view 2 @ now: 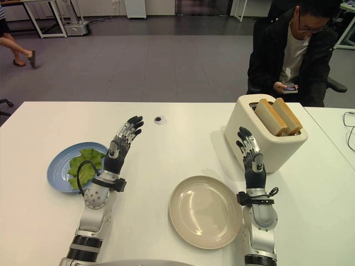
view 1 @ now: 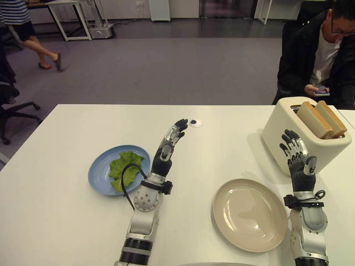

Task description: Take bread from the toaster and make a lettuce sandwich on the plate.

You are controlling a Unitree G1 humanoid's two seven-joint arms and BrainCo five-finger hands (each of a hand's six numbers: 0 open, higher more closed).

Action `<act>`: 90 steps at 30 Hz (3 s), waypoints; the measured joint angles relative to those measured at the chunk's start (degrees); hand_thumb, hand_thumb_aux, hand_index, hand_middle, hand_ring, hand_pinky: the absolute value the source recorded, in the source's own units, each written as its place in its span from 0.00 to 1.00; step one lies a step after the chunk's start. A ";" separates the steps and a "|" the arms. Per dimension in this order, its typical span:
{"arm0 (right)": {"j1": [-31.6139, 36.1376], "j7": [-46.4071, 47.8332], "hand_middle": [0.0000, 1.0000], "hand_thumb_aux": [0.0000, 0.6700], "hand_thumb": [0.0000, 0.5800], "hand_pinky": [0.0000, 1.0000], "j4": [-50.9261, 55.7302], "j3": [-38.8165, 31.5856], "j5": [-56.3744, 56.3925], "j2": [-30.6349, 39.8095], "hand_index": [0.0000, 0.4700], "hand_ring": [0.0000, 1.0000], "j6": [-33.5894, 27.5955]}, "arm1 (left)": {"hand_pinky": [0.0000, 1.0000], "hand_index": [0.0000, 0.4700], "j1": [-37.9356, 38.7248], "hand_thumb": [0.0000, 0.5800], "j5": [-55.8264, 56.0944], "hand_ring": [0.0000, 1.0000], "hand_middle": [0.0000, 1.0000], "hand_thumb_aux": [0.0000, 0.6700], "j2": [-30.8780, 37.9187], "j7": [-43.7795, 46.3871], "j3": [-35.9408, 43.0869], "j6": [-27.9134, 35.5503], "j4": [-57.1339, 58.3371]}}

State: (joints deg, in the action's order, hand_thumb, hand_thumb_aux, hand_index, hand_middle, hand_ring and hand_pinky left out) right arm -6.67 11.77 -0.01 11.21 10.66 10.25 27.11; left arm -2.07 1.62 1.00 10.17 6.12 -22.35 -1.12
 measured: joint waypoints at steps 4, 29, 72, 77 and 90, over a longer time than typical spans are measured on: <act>0.00 0.00 0.00 0.00 0.00 0.00 0.00 0.00 0.00 0.00 0.00 0.00 0.00 | 0.07 0.00 0.00 0.00 0.00 0.07 0.07 0.00 0.00 0.00 0.00 0.00 0.00; -0.10 -0.05 0.00 0.00 0.00 0.00 -1.16 -0.04 -0.05 0.00 0.00 0.00 -0.37 | 0.06 0.00 0.11 0.00 -0.01 0.06 0.06 0.00 0.07 -0.01 -0.03 0.01 -0.95; 25.48 -14.66 0.00 0.47 0.72 0.00 40.63 1.99 -27.62 36.84 0.47 0.00 -6.41 | 0.06 0.00 1.20 0.00 -0.42 0.06 0.06 0.00 0.24 -0.05 -0.22 0.41 -2.80; 26.11 -15.56 0.00 0.55 0.79 0.00 40.81 0.56 -27.59 37.04 0.55 0.00 -5.79 | 0.07 0.00 1.41 0.00 -0.43 0.07 0.07 0.00 0.24 -0.06 -0.22 0.42 -2.98; 24.44 -16.97 0.00 1.00 1.00 0.00 27.80 3.35 -26.12 36.96 1.00 0.00 -7.08 | 0.07 0.00 1.52 0.00 -0.43 0.07 0.07 0.00 0.90 -0.09 -0.13 0.54 -3.46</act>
State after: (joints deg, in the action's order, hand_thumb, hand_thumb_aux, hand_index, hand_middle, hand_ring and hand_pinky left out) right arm 17.77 -5.20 27.79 14.56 -15.46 47.21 20.03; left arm -0.54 1.19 1.90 10.08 5.99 -21.81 -4.58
